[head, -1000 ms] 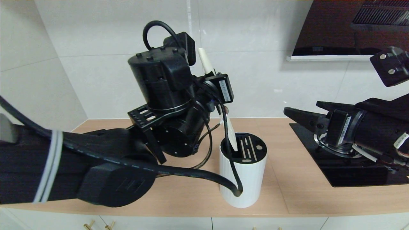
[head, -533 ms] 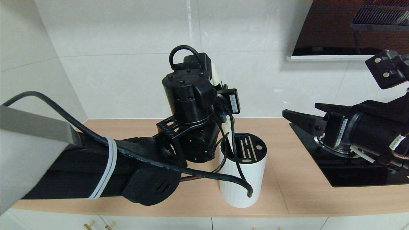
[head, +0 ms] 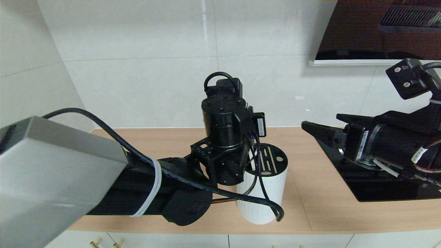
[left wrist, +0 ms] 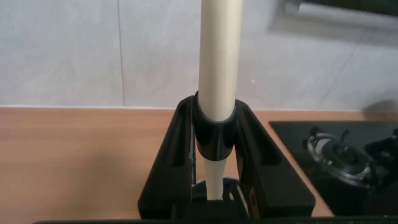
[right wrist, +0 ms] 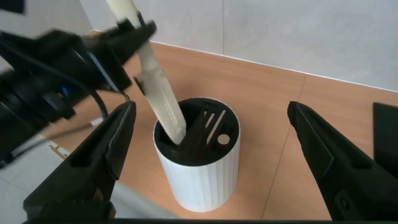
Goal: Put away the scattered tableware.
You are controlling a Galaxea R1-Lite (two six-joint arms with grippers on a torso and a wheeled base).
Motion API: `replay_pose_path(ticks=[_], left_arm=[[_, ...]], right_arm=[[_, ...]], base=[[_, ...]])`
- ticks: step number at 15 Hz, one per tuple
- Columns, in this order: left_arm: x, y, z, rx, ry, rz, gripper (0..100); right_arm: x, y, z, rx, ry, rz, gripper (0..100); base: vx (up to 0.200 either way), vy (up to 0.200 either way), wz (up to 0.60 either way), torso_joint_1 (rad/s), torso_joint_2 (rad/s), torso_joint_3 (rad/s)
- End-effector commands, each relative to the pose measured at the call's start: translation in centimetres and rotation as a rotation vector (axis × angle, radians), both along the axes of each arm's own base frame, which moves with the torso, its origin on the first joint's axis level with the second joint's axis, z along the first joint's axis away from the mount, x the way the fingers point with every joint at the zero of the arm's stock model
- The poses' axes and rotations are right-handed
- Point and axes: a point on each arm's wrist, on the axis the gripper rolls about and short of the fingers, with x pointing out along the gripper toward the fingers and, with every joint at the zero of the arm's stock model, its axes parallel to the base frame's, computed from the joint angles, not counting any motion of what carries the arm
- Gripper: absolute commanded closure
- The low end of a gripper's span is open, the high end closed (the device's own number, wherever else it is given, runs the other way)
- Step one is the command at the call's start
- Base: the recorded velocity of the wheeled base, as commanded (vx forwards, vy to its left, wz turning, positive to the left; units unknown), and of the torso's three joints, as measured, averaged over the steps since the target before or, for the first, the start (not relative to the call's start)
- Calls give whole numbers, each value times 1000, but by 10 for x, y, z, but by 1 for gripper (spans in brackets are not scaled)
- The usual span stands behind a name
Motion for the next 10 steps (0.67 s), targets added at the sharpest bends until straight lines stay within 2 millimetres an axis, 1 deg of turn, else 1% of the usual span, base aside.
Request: replay_pose_path(ticks=[1,6,8,10], left_arm=[[2,-10,-21,38,31,-10,100],[11,-21,-62,116,96,1,100],[12,-23,-68,125,103,2,100],[11,-23,-68,125,103,1,100]], right_arm=[[3,2,-3,-8,11,1,0],[3,3,-5,-13,17,1,0],[3,3,-5,-13,17,1,0],[3,3,-5,-13,17,1,0]], base=[[0,0,0,0,0,0],[0,0,0,0,0,0],[0,0,0,0,0,0],[0,0,0,0,0,0]])
